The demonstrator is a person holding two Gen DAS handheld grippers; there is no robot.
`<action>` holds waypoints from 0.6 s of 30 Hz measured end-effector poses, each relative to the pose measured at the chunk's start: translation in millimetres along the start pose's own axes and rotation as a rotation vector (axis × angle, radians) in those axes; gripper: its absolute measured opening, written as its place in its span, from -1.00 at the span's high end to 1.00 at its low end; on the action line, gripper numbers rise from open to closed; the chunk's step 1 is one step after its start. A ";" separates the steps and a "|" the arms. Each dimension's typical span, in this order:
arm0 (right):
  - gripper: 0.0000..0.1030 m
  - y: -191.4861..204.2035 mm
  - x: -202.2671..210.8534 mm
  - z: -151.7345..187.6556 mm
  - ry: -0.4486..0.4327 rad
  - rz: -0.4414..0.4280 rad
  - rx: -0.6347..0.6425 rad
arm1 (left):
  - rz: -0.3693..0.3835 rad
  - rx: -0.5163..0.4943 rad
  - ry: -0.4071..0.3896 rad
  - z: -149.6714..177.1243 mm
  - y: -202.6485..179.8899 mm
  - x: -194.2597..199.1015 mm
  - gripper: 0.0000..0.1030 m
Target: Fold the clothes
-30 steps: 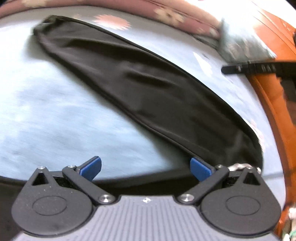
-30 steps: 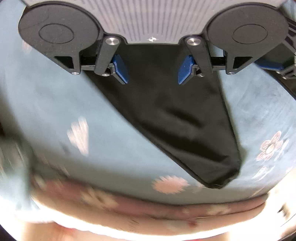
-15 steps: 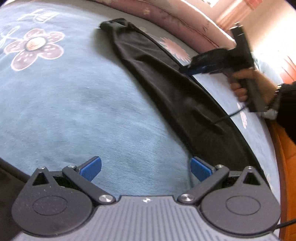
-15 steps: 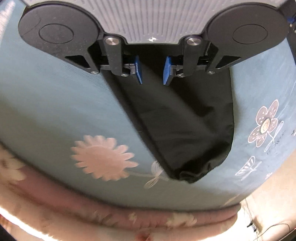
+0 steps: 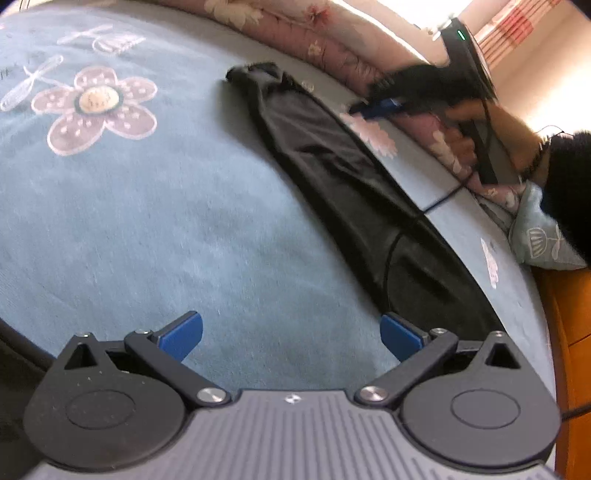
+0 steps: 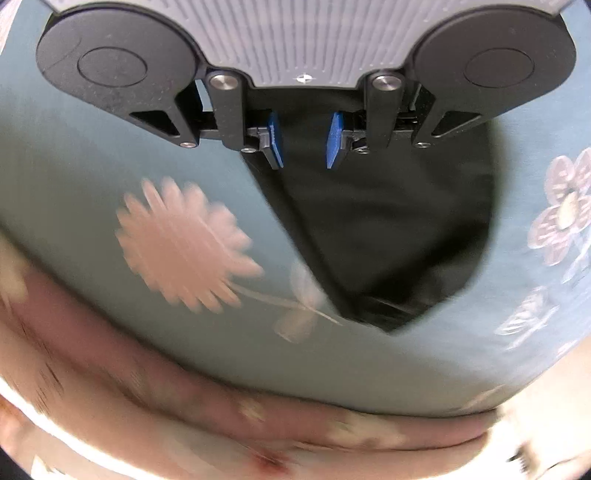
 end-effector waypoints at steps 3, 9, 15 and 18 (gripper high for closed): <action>0.42 46.2 6.3 -32.2 -0.034 -0.035 0.110 | -0.018 -0.007 -0.031 -3.6 4.7 6.9 -0.97; 0.36 147.5 -18.9 -78.0 -0.078 -0.066 0.317 | -0.038 0.022 -0.081 -5.8 19.8 23.2 -0.97; 0.33 190.3 -92.0 -69.5 0.019 0.093 0.435 | -0.035 0.092 -0.123 -4.5 41.9 34.1 -0.97; 0.31 182.3 -116.1 -66.0 0.075 0.196 0.446 | -0.046 0.122 -0.140 -2.6 52.6 37.6 -0.97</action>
Point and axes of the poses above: each gripper's, at about its wrist camera, not at the fingertips, and x roughly against the way its jaws point, y to its left, z to its underside, the point moved 9 cm from there along -x, roughly the way its jaws point, and after that the axes turned 6 degrees about -x, right-handed, at the moved point
